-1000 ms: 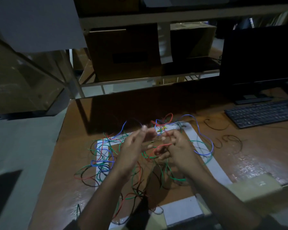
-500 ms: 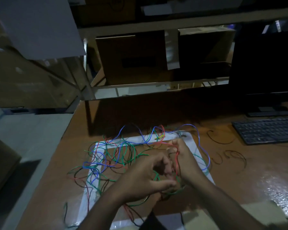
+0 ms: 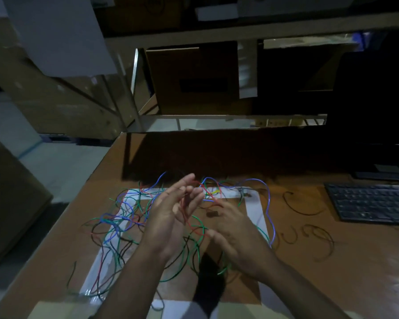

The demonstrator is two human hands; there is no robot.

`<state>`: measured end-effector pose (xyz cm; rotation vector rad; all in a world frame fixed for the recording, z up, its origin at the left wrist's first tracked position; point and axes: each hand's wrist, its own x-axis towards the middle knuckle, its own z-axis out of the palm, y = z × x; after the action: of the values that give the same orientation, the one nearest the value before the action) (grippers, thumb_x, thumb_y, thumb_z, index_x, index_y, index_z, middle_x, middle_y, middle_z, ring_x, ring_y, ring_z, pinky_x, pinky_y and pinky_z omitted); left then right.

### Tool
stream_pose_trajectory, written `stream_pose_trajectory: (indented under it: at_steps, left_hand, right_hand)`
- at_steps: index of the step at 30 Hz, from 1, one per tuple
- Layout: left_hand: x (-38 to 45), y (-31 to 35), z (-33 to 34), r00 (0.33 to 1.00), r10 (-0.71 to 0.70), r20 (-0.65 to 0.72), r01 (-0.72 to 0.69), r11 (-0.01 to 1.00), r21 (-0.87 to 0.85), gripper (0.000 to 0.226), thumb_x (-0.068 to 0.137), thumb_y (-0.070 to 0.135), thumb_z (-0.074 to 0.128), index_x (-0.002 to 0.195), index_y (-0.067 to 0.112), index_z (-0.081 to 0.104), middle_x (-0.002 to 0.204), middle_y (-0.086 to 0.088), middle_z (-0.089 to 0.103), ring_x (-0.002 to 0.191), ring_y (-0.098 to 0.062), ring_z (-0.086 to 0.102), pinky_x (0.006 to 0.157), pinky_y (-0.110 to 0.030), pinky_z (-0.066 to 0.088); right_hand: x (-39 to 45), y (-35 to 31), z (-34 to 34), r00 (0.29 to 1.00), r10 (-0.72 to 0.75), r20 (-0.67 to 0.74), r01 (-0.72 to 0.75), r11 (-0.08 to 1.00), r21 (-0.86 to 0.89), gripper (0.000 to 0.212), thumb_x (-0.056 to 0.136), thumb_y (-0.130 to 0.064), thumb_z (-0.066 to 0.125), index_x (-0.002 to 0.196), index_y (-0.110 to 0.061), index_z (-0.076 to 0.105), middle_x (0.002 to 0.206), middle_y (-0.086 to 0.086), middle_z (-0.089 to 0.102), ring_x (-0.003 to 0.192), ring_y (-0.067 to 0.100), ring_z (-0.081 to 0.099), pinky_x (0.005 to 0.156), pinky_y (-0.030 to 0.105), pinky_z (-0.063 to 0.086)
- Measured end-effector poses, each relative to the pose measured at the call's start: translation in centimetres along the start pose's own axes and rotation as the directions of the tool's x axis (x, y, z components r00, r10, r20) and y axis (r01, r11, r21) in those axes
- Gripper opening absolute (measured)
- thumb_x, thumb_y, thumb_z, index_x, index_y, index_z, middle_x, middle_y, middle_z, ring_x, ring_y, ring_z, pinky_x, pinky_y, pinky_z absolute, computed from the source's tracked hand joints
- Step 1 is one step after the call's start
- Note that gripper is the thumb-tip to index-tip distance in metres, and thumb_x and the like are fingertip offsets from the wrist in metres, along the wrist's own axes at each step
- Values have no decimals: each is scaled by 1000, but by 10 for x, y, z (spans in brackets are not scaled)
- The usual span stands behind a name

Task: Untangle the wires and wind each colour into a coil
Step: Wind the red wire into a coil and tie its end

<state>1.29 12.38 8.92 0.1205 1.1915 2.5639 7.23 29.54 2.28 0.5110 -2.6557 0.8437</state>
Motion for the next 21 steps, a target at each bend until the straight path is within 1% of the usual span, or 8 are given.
stream_pose_trajectory:
  at_steps: [2, 4, 6, 8, 10, 16, 19, 21]
  left_hand:
    - [2, 1, -5, 999, 44, -25, -44, 999, -16, 41, 99, -3, 34, 129, -7, 61, 98, -15, 64, 101, -26, 73, 87, -33, 61]
    - [1, 3, -15, 983, 183, -19, -170, 945, 280, 41, 101, -5, 35, 130, 0, 64, 105, -10, 66, 108, -25, 71, 92, -37, 61]
    - [-2, 3, -26, 913, 376, 158, -358, 554, 751, 36, 103, -3, 46, 127, 14, 66, 111, 1, 64, 108, -18, 68, 90, -30, 59]
    - [0, 1, -38, 832, 414, 369, -457, 137, 879, 14, 102, 13, 60, 113, 22, 65, 110, 4, 56, 104, -16, 63, 85, -23, 52]
    - [4, 2, -43, 820, 426, 381, -454, 82, 887, 8, 102, 27, 60, 94, 25, 61, 106, 4, 52, 103, -17, 58, 87, -29, 49]
    - [0, 17, -32, 958, 170, 229, -284, 647, 708, 43, 100, 34, 54, 59, 19, 60, 60, -14, 56, 64, -19, 63, 84, -55, 54]
    - [-5, 26, -24, 968, -11, 249, -69, 949, 307, 42, 101, 31, 47, 60, 19, 46, 48, -2, 26, 43, -12, 36, 74, -45, 58]
    - [-4, 36, -19, 943, -79, 323, 80, 997, 11, 35, 101, 25, 40, 69, 16, 48, 48, 5, 21, 41, -8, 25, 75, -40, 58]
  right_hand:
    - [-5, -3, -2, 999, 10, -47, -6, 996, 90, 42, 103, -51, 46, 92, -15, 66, 115, -2, 63, 135, 12, 45, 111, 34, 37]
    - [-6, -6, -9, 992, 30, -123, -7, 982, 189, 41, 102, -49, 49, 85, -15, 63, 104, -1, 65, 125, 10, 53, 104, 33, 41]
    - [0, -9, -19, 980, 41, -193, 4, 974, 227, 47, 102, -53, 45, 82, -14, 63, 95, 0, 65, 108, 12, 59, 91, 33, 46]
    - [12, -14, -29, 973, 61, -224, -10, 975, 221, 51, 101, -56, 43, 80, -14, 61, 84, -1, 60, 87, 16, 58, 77, 36, 46]
    - [25, -17, -37, 956, 76, -282, -19, 980, 200, 47, 101, -53, 46, 76, -15, 57, 75, -4, 53, 75, 14, 52, 69, 31, 43]
    - [54, -16, -41, 887, 207, -412, -82, 950, 301, 48, 99, -55, 48, 72, -15, 55, 62, 3, 54, 60, 17, 58, 58, 41, 45]
    - [65, -19, -35, 852, 304, -425, -136, 914, 382, 43, 102, -50, 49, 71, -20, 53, 58, 8, 49, 53, 24, 54, 55, 42, 42]
    - [73, -19, -26, 831, 345, -437, -163, 901, 402, 40, 102, -45, 50, 71, -20, 55, 61, 10, 50, 56, 22, 50, 56, 36, 39]
